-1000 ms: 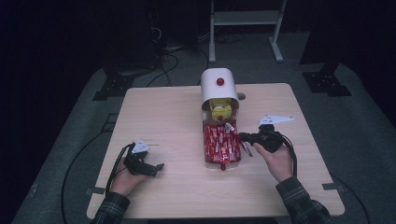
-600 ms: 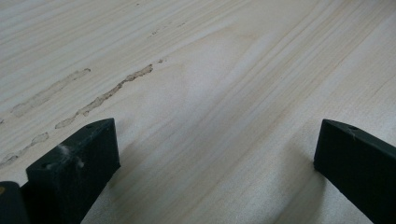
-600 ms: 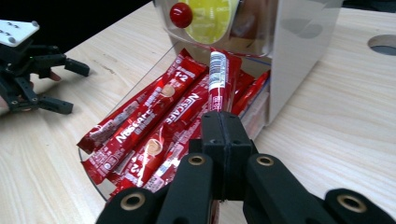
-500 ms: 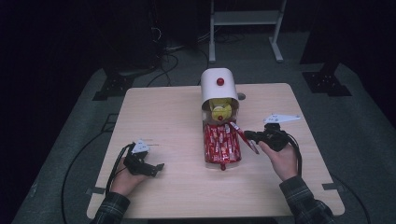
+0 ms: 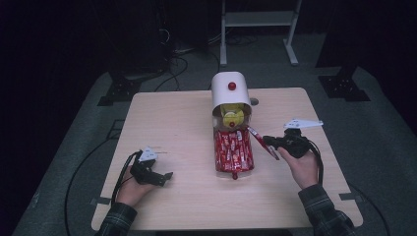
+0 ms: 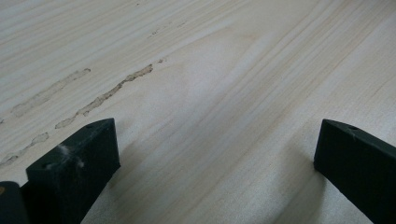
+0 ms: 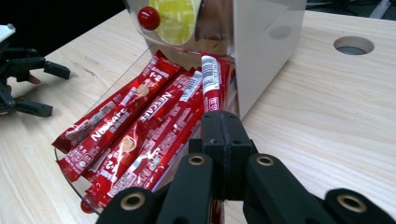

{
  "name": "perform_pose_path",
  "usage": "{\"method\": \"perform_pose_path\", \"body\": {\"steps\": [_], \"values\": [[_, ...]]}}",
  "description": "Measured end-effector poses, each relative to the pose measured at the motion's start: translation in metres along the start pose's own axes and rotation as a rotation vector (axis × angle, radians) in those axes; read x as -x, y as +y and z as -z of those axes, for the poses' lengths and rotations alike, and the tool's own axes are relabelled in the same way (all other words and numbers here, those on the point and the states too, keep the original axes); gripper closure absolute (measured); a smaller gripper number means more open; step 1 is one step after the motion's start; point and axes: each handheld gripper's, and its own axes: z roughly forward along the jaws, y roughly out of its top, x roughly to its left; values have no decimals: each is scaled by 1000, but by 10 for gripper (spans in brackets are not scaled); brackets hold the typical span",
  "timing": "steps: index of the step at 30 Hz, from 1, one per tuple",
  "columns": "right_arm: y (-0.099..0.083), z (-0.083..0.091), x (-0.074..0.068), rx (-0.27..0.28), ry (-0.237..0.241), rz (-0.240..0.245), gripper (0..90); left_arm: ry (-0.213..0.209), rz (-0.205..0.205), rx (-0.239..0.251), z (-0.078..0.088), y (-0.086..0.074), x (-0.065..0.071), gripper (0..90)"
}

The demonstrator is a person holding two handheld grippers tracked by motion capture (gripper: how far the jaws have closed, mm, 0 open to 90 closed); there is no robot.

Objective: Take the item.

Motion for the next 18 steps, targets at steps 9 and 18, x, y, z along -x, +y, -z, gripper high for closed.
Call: {"method": "perform_pose_path", "body": {"steps": [9,18], "values": [[-1,5,9,8,-19,-13,895,0,0,0,0,0,0,0],[-4,8,19,13,-42,-31,895,0,0,0,0,0,0,0]]}}
